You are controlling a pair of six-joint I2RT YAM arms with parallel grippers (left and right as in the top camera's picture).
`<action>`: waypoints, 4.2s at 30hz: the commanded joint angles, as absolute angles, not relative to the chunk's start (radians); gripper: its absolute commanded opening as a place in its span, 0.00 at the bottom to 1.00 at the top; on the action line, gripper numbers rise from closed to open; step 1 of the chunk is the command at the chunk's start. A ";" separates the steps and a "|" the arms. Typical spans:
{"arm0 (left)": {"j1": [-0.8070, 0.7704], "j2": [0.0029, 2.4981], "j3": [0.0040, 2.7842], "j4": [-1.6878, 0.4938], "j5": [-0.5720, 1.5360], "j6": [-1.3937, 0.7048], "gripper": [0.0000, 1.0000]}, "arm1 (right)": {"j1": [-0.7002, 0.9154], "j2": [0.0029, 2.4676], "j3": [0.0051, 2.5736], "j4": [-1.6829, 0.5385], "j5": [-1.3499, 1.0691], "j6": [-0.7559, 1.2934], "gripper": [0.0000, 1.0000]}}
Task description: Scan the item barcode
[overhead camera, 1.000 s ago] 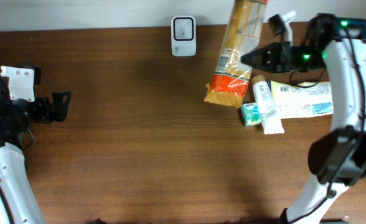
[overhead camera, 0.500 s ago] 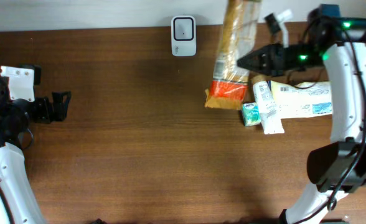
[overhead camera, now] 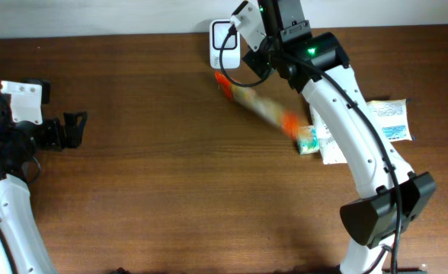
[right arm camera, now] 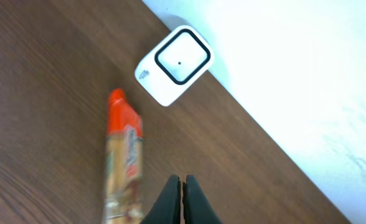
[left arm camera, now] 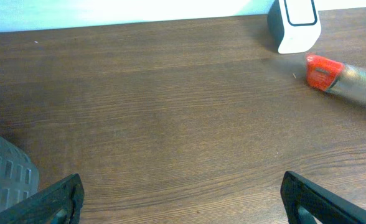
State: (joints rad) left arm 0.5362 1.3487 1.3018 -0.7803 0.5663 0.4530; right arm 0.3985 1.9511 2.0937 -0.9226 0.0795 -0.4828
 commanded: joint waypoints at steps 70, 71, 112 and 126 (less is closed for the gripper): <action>0.540 1.347 1.310 -0.778 0.580 0.469 0.99 | 0.528 2.511 2.137 -1.293 -0.853 -0.308 0.04; 0.540 1.348 1.310 -0.779 0.580 0.469 0.99 | 0.508 2.511 2.129 -1.264 -0.773 -0.275 0.05; 0.540 1.348 1.310 -0.778 0.580 0.469 0.99 | 0.444 2.510 2.003 -1.398 -0.699 -0.408 0.63; 0.540 1.347 1.310 -0.779 0.580 0.469 0.99 | 0.504 2.511 2.190 -1.359 -0.362 -0.337 0.85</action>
State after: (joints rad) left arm 0.5362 1.3487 1.3018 -0.7803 0.5659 0.4530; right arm 0.4557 2.5015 2.2505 -1.3766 -0.3660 -0.2913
